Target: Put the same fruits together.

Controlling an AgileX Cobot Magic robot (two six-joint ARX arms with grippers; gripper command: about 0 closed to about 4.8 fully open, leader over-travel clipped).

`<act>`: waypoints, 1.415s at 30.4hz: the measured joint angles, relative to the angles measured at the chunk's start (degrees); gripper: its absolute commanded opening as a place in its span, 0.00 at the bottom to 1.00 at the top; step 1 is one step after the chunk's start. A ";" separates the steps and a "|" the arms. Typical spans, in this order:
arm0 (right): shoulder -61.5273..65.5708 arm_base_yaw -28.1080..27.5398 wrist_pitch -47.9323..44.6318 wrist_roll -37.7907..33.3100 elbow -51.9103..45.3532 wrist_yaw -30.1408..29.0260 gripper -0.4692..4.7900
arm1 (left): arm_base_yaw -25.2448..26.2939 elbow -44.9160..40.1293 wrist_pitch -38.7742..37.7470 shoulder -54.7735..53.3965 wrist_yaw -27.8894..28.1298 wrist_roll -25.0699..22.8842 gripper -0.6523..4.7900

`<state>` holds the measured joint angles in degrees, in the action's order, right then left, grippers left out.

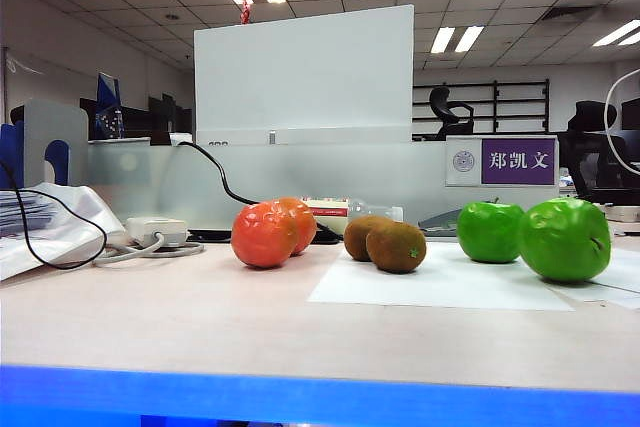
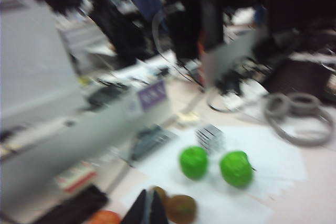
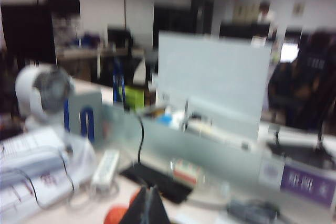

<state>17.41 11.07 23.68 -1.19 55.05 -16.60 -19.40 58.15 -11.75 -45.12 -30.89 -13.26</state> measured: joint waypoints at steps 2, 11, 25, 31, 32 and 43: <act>-4.15 0.00 0.37 -0.96 0.11 -0.11 0.07 | 0.02 0.00 -2.01 4.63 2.80 0.00 0.11; -11.23 -0.02 6.80 -6.67 -0.02 -6.43 0.07 | 0.02 -3.56 -11.19 26.93 6.62 5.70 0.11; -16.48 -1.46 12.02 -8.17 -10.67 -7.08 0.07 | 0.02 -8.39 -29.99 44.78 16.55 10.73 0.11; -17.18 -3.19 7.52 -8.20 -22.16 -5.55 0.07 | 0.02 -18.51 -27.85 44.81 16.59 11.04 0.11; -17.18 -3.21 5.18 -8.22 -24.94 -5.35 0.07 | 0.02 -20.37 -26.14 44.81 16.59 11.58 0.11; -17.20 -3.06 -14.19 -8.22 -42.29 2.34 0.07 | 0.02 -41.40 -4.44 44.87 18.95 22.62 0.11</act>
<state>0.21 8.01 9.50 -9.41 12.75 -14.26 -19.38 16.75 -16.19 -0.25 -11.94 9.37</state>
